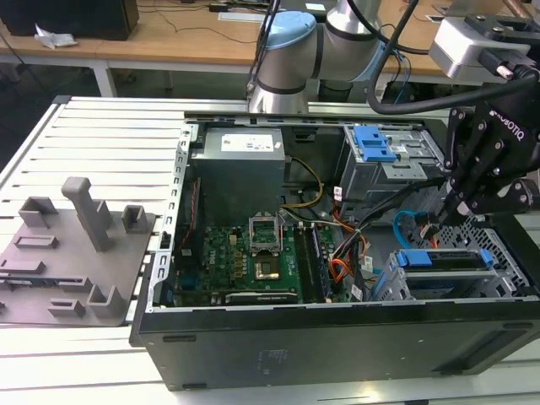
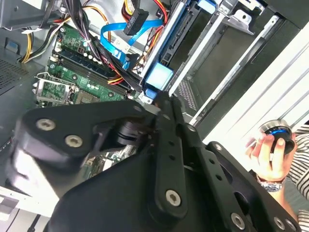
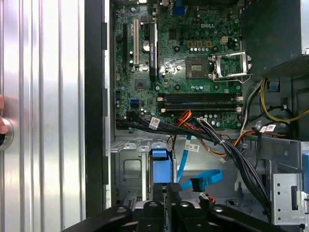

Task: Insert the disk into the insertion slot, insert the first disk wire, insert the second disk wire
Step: 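Insert the disk into the insertion slot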

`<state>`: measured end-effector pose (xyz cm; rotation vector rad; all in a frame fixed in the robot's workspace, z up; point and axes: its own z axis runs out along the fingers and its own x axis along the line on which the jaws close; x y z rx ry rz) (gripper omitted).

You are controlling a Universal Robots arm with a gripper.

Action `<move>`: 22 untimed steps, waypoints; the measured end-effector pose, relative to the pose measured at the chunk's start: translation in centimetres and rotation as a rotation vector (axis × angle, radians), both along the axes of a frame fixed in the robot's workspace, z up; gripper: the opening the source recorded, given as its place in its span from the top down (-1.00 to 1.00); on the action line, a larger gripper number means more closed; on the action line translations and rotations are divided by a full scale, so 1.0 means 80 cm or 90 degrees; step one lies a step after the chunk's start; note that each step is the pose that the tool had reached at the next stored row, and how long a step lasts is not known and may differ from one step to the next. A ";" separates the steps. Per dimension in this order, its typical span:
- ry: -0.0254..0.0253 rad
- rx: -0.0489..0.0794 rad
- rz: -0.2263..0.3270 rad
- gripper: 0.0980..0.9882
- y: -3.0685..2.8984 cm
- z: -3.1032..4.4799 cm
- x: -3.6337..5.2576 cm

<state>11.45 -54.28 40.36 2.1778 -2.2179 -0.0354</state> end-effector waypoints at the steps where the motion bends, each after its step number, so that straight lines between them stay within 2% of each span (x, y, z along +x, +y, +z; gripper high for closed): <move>1: 0.0000 0.000 0.000 0.96 0.0000 0.0000 0.000; 9: 0.0000 0.000 0.000 0.98 0.0000 -0.0004 0.001; 10: 0.0000 0.000 0.000 0.98 0.0000 -0.0005 0.004; 13: 0.0011 0.000 0.000 0.98 0.0011 -0.0008 0.022; 14: 0.0014 0.000 0.000 0.98 0.0011 -0.0019 0.022; 16: 0.0018 0.000 0.000 0.98 0.0011 -0.0103 0.023; 22: 0.0019 0.000 0.000 0.98 0.0011 -0.0201 0.022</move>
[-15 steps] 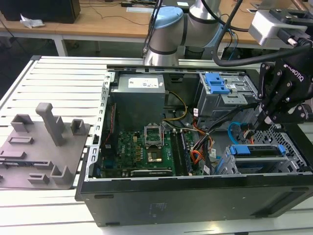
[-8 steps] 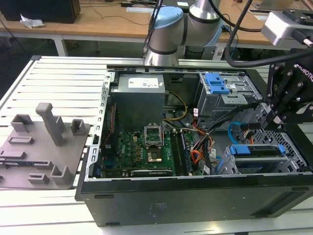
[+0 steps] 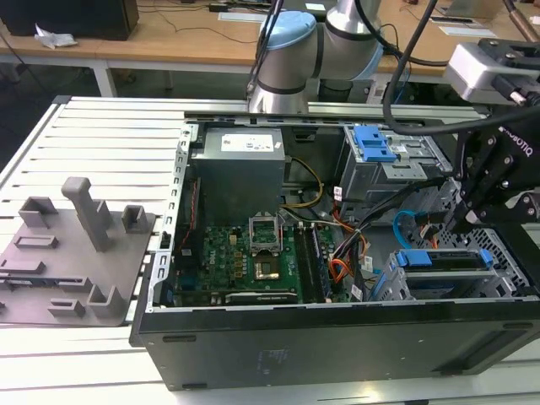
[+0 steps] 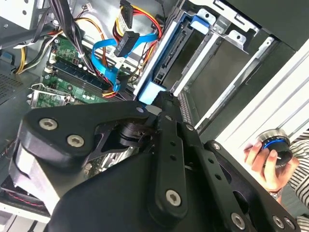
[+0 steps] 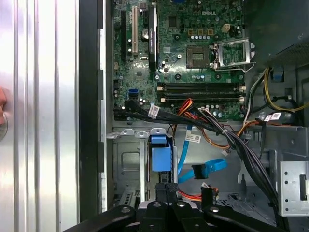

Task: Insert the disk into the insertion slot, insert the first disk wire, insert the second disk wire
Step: 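Insert the disk into the insertion slot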

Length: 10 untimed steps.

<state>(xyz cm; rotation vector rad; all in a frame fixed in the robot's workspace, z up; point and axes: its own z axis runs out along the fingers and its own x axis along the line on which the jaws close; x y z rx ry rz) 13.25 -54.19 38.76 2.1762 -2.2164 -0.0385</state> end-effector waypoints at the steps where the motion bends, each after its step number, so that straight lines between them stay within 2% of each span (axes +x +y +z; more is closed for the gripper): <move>1: 0.0000 0.000 0.000 0.98 0.0000 -0.0015 0.000; 4: 0.0000 0.000 0.000 0.98 0.0000 -0.0081 0.000; 6: 0.0000 0.000 0.000 0.98 0.0000 -0.0163 0.000; 10: 0.0000 0.000 0.000 0.98 0.0000 -0.0197 0.000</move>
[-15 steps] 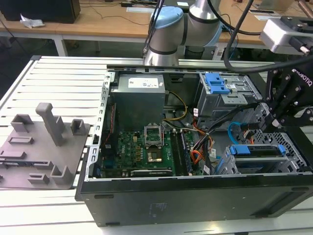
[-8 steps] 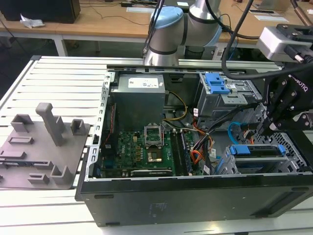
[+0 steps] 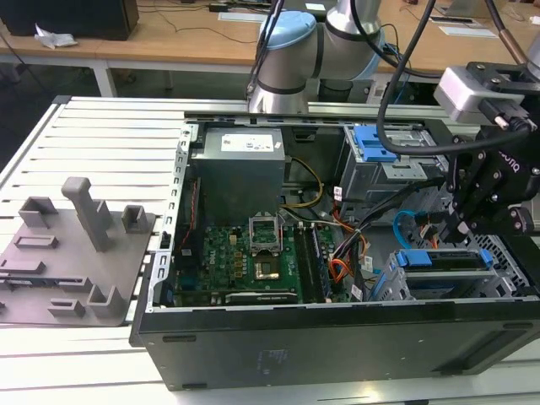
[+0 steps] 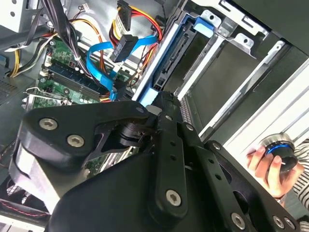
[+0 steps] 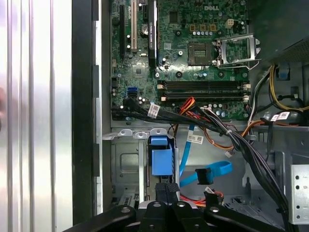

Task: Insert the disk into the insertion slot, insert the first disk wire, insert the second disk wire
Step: 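Insert the disk into the insertion slot, then insert the first disk wire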

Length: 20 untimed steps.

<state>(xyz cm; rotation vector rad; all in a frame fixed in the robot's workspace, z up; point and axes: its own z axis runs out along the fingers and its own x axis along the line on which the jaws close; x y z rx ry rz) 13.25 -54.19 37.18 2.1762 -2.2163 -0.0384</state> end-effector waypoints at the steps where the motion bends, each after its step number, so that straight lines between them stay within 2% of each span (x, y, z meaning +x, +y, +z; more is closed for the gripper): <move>1: 0.0000 0.000 0.000 0.98 0.0000 0.0000 0.000; 15: 0.0000 0.000 0.000 0.96 0.0000 -0.0005 0.000; 18: 0.0000 0.000 0.000 0.56 0.0000 -0.0005 0.000; 19: 0.0000 0.000 0.000 0.56 0.0000 -0.0005 0.000; 20: 0.0000 0.000 0.000 0.41 0.0000 -0.0005 0.000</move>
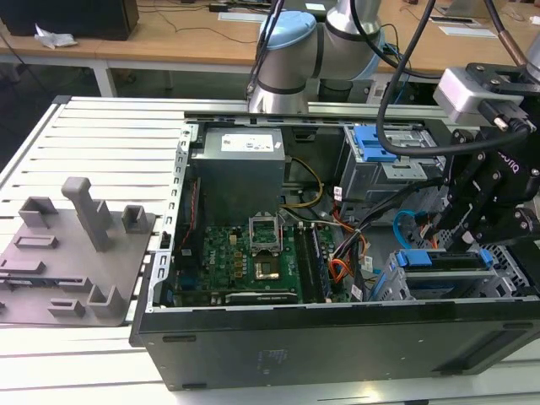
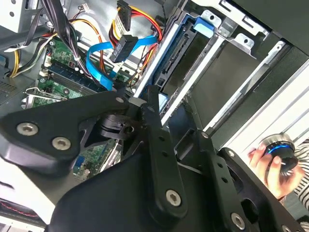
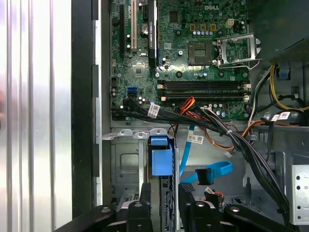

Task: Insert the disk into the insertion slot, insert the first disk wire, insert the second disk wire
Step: 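Insert the first disk wire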

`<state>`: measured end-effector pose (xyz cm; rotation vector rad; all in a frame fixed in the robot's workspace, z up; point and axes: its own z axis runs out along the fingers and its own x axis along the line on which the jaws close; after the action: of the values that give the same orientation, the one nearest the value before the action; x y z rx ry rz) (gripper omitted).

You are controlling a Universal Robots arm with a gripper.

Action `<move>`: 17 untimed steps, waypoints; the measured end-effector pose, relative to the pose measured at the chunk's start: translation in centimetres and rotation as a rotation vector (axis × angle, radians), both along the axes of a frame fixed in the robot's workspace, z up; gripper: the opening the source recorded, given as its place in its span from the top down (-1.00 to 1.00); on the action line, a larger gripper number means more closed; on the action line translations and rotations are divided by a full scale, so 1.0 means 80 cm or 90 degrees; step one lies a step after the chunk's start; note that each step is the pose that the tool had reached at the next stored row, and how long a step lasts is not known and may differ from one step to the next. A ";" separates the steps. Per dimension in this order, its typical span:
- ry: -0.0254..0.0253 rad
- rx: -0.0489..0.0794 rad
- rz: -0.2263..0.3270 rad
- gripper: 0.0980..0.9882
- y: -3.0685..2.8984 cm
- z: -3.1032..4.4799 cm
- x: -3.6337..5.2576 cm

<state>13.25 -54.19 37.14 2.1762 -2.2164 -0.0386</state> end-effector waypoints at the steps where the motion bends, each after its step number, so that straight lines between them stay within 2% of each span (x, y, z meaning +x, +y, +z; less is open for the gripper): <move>1: 0.0000 0.000 0.000 0.41 0.0001 -0.0001 0.000; 5: 0.0000 0.000 0.000 0.41 0.0028 -0.0001 0.004; 6: 0.0002 0.000 0.000 0.41 0.0084 -0.0001 0.015; 7: 0.0002 0.000 0.000 0.41 0.0140 -0.0001 0.017; 10: 0.0002 0.000 0.000 0.41 0.0245 -0.0001 0.018; 14: 0.0002 0.000 0.000 0.41 0.0339 -0.0001 0.019; 17: 0.0002 0.000 0.000 0.41 0.0526 -0.0001 0.020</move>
<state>14.82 -49.98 37.13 2.1760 -2.2160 -0.0386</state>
